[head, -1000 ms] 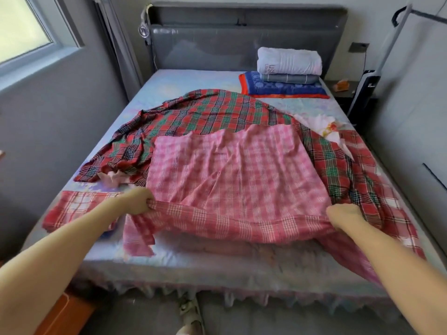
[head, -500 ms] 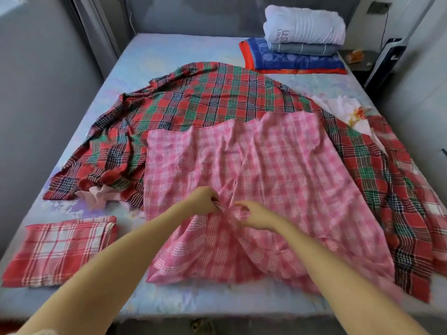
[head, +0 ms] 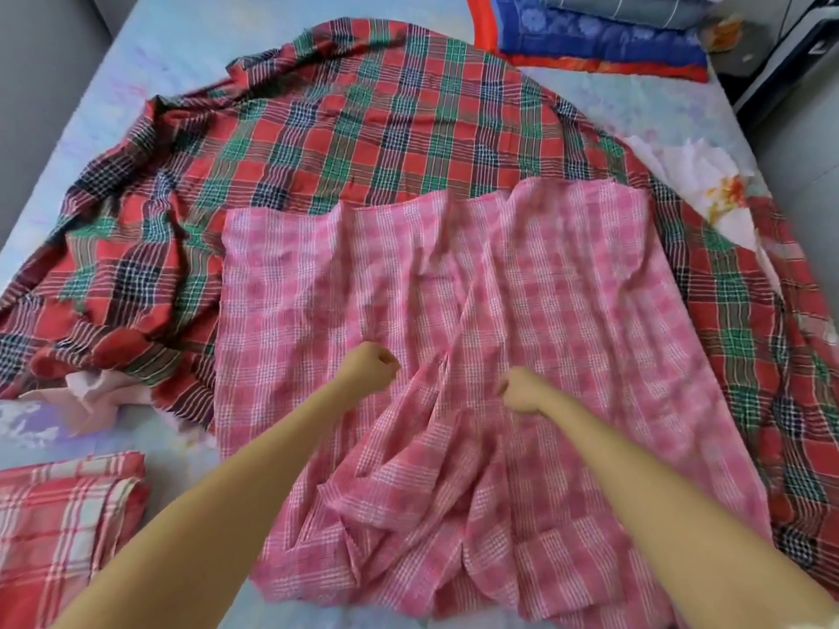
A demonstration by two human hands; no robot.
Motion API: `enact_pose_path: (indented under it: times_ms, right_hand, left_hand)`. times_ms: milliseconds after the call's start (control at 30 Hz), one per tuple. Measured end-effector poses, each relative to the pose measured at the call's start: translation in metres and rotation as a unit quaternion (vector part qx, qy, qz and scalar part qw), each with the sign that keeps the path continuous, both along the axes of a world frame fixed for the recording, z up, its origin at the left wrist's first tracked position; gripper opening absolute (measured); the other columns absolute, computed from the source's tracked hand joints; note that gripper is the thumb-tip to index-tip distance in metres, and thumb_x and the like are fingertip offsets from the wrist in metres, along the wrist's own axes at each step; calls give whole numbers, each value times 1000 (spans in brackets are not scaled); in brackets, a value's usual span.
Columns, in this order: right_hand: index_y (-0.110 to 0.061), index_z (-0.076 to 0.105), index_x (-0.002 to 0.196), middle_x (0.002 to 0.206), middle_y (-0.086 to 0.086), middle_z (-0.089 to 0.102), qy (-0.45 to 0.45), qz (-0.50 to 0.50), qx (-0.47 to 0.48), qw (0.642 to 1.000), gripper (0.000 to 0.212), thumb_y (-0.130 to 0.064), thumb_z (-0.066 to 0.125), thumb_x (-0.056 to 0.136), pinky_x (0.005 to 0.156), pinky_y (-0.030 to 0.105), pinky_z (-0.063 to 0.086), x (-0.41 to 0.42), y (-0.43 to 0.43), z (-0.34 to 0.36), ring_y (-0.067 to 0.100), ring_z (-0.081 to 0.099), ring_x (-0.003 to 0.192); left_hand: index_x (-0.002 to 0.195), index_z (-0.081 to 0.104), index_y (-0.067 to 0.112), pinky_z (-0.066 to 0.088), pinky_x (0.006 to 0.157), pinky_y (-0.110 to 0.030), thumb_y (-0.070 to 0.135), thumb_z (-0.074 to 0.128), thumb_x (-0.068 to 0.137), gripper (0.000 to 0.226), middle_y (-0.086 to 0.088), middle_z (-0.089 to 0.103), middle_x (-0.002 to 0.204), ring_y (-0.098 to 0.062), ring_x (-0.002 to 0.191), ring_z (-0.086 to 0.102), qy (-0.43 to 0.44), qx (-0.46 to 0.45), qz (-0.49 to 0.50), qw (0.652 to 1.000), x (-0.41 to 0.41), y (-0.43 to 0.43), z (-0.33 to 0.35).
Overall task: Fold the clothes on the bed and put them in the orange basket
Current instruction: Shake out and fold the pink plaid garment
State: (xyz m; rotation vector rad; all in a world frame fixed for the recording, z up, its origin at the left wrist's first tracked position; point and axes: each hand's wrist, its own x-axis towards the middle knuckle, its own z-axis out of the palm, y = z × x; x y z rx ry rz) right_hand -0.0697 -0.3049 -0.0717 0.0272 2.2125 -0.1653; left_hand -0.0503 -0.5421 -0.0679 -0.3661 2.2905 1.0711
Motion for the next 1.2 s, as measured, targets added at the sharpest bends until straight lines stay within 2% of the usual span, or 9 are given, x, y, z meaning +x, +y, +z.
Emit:
enact_pose_path:
  times_ms: [67, 233, 367, 567, 667, 800, 933, 1067, 1200]
  right_hand:
    - [-6, 64, 99, 97, 7, 66, 100, -72, -24, 992, 20, -16, 49, 91, 75, 31, 51, -29, -9, -19, 28, 64, 95]
    - [-8, 41, 133, 111, 9, 63, 221, -103, 12, 970, 60, -50, 50, 91, 71, 32, 42, -92, -51, -62, 30, 61, 100]
    - [-16, 15, 147, 110, 11, 61, 231, -61, 78, 968, 82, -31, 66, 84, 67, 34, 51, -120, -52, -107, 29, 61, 96]
    - [-8, 49, 119, 104, 17, 66, 309, -413, 61, 854, 43, -15, 65, 79, 71, 36, 43, -77, 53, -96, 36, 63, 94]
    - [-1, 47, 113, 107, 27, 63, 191, -444, 129, 866, 40, -11, 62, 78, 80, 44, 47, -45, 93, -103, 43, 60, 99]
    - [-1, 41, 126, 116, 25, 58, 227, -359, 185, 886, 58, -11, 68, 76, 79, 42, 46, -52, 96, -101, 40, 56, 105]
    - [-7, 45, 134, 120, 21, 59, 414, -193, 98, 884, 62, -37, 64, 84, 84, 44, 46, -88, 58, -89, 39, 53, 109]
    - [-9, 59, 109, 103, 9, 65, 190, -241, 35, 951, 47, -51, 53, 89, 71, 32, 42, -136, 41, -92, 30, 58, 107]
    - [5, 63, 69, 76, 21, 64, 280, -351, -149, 881, 25, -14, 60, 84, 60, 35, 38, -155, 51, -76, 29, 62, 72]
  left_hand:
    - [69, 57, 7, 40, 60, -28, 9, 50, 87, 19, -6, 51, 61, -22, 61, 47, 3, -35, -6, 999, -26, 7, -19]
    - [74, 58, 6, 39, 50, -24, 4, 47, 86, 16, -5, 54, 63, -15, 52, 46, -19, -40, -7, 999, -70, 35, -79]
    - [69, 58, 7, 40, 55, -25, 9, 50, 88, 21, -5, 54, 63, -17, 54, 48, -31, -20, -27, 999, -94, 61, -117]
    - [81, 62, 5, 43, 70, -29, 24, 48, 95, 27, -11, 65, 81, -26, 80, 56, -66, 15, -73, 995, -114, 103, -138]
    - [105, 67, 5, 45, 81, -30, 35, 48, 96, 37, -15, 68, 103, -28, 99, 61, -70, 20, -118, 990, -122, 125, -135]
    - [72, 57, 13, 41, 56, -25, 45, 57, 89, 36, 0, 55, 66, -17, 63, 53, -67, 48, -101, 992, -128, 143, -132]
    - [60, 47, 18, 28, 43, -15, 25, 67, 84, 32, 10, 41, 51, -5, 46, 37, 20, 84, -7, 996, -124, 147, -123]
    - [77, 71, 11, 44, 57, -24, 12, 68, 79, 3, 10, 56, 59, -8, 56, 49, 229, 50, -109, 966, -112, 143, -102]
    - [94, 69, 10, 42, 57, -20, 25, 66, 86, 17, 8, 58, 61, -10, 59, 51, 32, 251, 0, 967, -114, 125, -81]
